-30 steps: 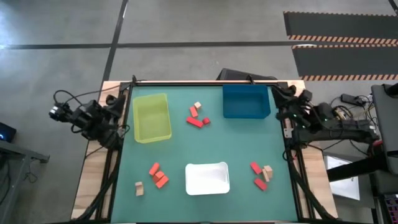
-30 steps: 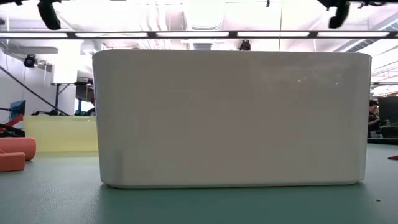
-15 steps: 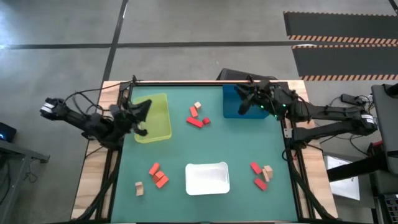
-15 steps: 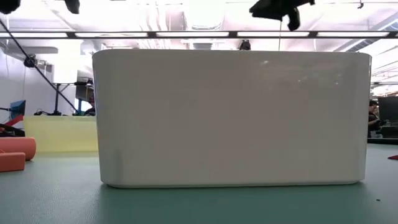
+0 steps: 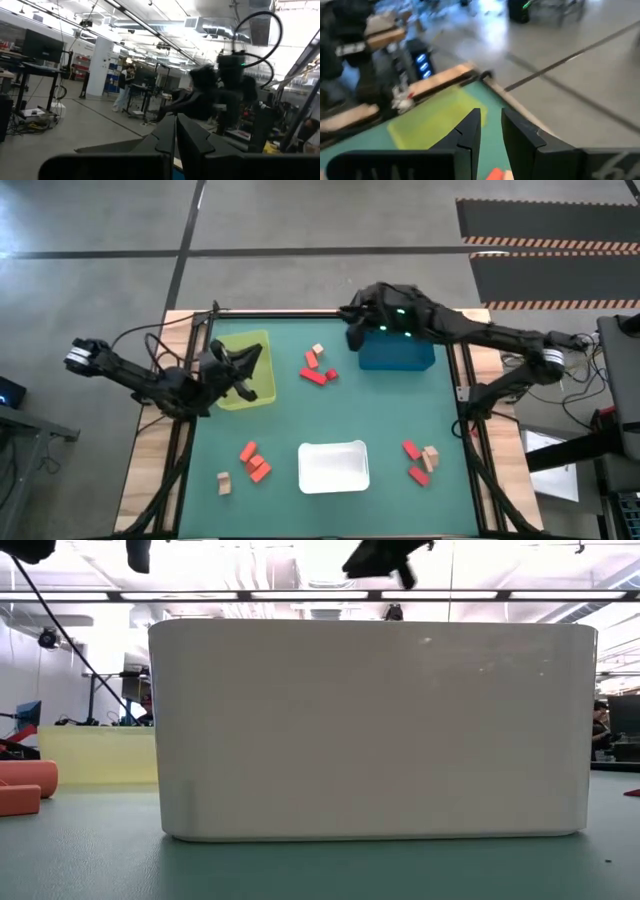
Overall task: Sort & place blocks by color
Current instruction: Put the red block into the blue bin
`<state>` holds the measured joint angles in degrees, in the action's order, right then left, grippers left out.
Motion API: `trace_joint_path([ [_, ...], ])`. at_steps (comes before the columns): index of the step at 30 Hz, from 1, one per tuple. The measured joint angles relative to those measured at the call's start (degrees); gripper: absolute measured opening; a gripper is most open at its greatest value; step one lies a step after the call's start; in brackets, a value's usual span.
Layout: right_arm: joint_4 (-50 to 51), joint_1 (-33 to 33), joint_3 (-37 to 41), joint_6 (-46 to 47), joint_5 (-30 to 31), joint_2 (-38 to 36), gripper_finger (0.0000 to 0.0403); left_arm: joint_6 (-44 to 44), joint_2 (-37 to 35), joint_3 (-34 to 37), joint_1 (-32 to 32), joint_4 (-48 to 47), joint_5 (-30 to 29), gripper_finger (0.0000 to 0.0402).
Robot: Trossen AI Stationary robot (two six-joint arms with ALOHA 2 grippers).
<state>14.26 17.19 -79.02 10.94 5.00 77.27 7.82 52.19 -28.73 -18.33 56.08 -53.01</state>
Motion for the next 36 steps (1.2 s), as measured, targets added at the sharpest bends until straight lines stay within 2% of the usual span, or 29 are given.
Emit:
trace_joint_path([
  [5, 5.19, 0.96, -7.44, -1.36, -7.02, 9.43, 0.0060, -0.01, -1.91, 0.00, -0.02, -0.07, 0.00, 0.0001],
  [16, 22.37, 1.09, -19.50, -10.96, -8.13, 25.32, 0.0038, 0.48, -4.78, 0.00, -0.02, -0.03, 0.00, 0.0001],
  [21, 24.64, 0.76, -20.30, -10.17, -12.61, 30.16, 0.0038, 1.16, -5.53, 0.07, -0.02, -0.03, -0.26, 0.0001],
  [26, 24.10, -1.11, -20.24, -9.06, -13.00, 33.34, 0.0038, 4.10, -5.87, 0.07, -0.02, -0.06, -0.70, 0.0001],
  [31, 23.72, -2.92, -20.24, -9.40, -12.30, 37.80, 0.0038, 4.85, -6.21, 0.07, -0.02, -0.10, -2.22, 0.0001],
  [36, 21.81, -3.78, -20.19, -12.00, -7.95, 41.27, 0.0038, 4.95, -7.21, 0.09, -0.02, 0.03, -2.43, 0.0001],
])
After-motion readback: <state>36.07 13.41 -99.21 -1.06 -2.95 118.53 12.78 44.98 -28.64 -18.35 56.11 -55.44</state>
